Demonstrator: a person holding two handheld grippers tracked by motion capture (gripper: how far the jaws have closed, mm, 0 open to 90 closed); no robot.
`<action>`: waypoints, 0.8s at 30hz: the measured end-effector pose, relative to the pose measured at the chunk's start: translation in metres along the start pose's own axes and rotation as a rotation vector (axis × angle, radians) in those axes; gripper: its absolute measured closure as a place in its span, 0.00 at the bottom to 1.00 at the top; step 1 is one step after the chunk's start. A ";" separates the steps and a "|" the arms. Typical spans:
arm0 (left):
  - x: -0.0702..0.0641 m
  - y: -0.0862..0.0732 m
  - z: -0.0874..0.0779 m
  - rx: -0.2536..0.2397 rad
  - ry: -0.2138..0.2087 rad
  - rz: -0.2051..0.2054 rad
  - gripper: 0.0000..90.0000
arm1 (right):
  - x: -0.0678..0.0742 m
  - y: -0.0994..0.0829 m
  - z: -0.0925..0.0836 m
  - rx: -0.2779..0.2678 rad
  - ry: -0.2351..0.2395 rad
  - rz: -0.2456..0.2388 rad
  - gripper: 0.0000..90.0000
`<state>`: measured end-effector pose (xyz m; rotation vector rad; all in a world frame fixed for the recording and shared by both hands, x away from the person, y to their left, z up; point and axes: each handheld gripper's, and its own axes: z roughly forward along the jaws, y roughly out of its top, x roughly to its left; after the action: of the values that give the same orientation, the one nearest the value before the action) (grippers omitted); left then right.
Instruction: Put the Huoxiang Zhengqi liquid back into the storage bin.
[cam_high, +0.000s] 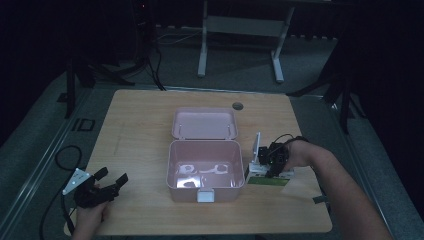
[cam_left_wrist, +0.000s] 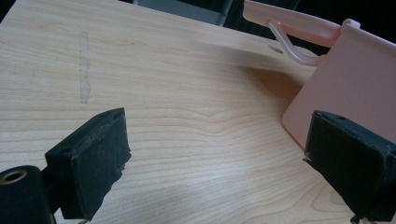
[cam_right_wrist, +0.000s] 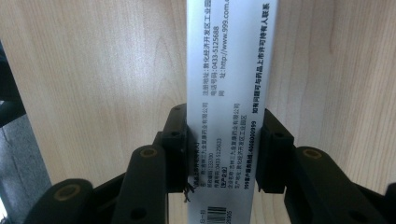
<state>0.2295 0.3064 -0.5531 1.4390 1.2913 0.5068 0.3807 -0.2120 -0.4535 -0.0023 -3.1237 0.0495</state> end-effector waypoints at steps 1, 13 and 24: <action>0.000 0.000 0.000 0.000 0.000 -0.001 0.08 | 0.000 0.000 0.000 -0.002 -0.001 0.000 0.69; 0.001 0.000 0.000 -0.002 0.005 -0.006 0.08 | 0.002 -0.001 -0.016 0.006 -0.013 0.025 0.69; 0.001 0.000 -0.001 0.000 0.013 -0.004 0.08 | 0.007 0.002 -0.067 -0.018 -0.068 0.086 0.69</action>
<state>0.2294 0.3080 -0.5533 1.4347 1.3045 0.5143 0.3746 -0.2077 -0.3865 -0.1389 -3.1901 0.0233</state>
